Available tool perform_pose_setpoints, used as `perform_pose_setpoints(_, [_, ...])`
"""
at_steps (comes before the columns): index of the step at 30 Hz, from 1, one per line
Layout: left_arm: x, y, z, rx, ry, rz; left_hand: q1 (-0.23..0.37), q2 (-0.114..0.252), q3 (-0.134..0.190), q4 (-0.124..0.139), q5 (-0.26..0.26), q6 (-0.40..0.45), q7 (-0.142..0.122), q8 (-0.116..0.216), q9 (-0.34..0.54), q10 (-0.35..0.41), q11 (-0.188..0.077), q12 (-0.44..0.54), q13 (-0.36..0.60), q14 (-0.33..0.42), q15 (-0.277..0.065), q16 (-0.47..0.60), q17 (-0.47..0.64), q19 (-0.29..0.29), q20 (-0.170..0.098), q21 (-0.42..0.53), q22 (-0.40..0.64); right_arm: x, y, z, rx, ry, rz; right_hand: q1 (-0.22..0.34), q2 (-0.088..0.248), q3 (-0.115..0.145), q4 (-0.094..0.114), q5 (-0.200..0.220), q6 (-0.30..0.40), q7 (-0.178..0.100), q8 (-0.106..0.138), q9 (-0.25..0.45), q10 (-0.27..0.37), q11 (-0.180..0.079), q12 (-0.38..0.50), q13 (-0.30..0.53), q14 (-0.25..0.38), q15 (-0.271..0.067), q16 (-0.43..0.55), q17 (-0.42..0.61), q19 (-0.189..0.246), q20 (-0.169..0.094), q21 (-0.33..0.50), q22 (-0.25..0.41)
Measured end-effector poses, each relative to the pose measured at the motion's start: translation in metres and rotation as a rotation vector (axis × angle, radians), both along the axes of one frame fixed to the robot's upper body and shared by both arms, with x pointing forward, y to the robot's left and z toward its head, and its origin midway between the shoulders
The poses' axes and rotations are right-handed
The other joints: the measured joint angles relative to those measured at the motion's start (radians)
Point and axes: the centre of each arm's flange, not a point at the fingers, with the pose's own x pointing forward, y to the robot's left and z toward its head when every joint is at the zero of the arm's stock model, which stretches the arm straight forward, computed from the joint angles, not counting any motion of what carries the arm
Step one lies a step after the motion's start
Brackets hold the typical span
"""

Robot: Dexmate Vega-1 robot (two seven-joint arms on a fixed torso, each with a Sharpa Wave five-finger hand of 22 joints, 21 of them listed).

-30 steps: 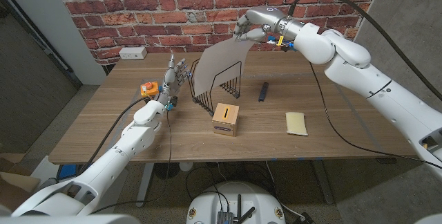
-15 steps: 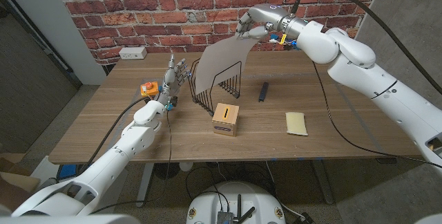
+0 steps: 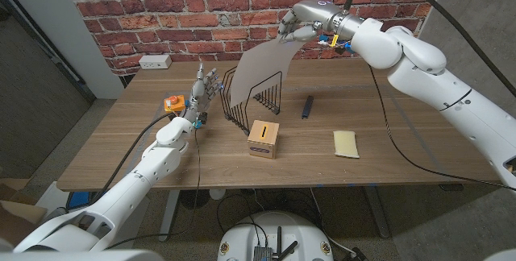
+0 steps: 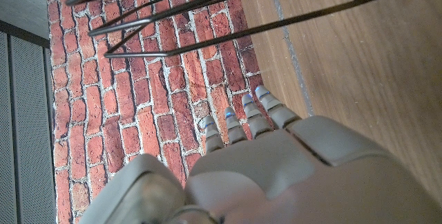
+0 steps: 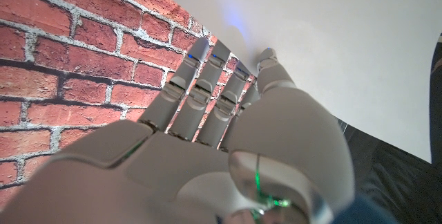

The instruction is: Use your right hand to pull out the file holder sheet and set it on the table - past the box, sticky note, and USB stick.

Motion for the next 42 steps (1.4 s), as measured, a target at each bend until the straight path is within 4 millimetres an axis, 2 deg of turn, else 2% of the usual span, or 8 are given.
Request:
perform_pose_setpoints(12, [0.0,0.0,0.0,0.0,0.0,0.0,0.0,0.0,0.0,0.0,0.0,0.0,0.0,0.0,0.0,0.0,0.0,0.0,0.0,0.0,0.0,0.0,0.0,0.0,0.0,0.0,0.0,-0.003,-0.003,0.003,0.024,0.006,0.017,0.0,0.0,0.004,-0.004,0.0,0.002,0.002,0.0,-0.001,0.0,0.0,0.0,0.0,0.0,0.0,0.0,0.005,0.0,0.0,0.006,0.0])
perform_pose_setpoints(13, [0.0,0.0,0.0,0.0,0.0,0.0,0.0,0.0,0.0,0.0,0.0,0.0,0.0,0.0,0.0,0.0,0.0,0.0,0.0,0.0,0.0,0.0,0.0,0.0,0.0,0.0,0.0,-0.007,-0.008,0.002,0.028,0.001,0.013,0.0,0.0,0.004,-0.004,0.0,0.004,0.004,-0.001,-0.001,0.0,0.0,0.0,0.0,0.0,0.0,0.0,0.005,0.0,0.0,0.006,0.0])
perform_pose_setpoints(42, [0.0,0.0,0.0,0.0,0.0,0.0,0.0,0.0,0.0,0.0,0.0,0.0,0.0,0.0,0.0,0.0,0.0,0.0,0.0,0.0,0.0,0.0,0.0,0.0,0.0,0.0,0.0,-0.026,-0.029,0.008,0.138,-0.022,0.054,-0.005,-0.005,0.004,-0.004,0.0,0.004,0.004,-0.001,0.0,0.0,0.0,0.0,0.0,0.0,0.0,0.0,0.009,0.0,0.0,0.014,0.0])
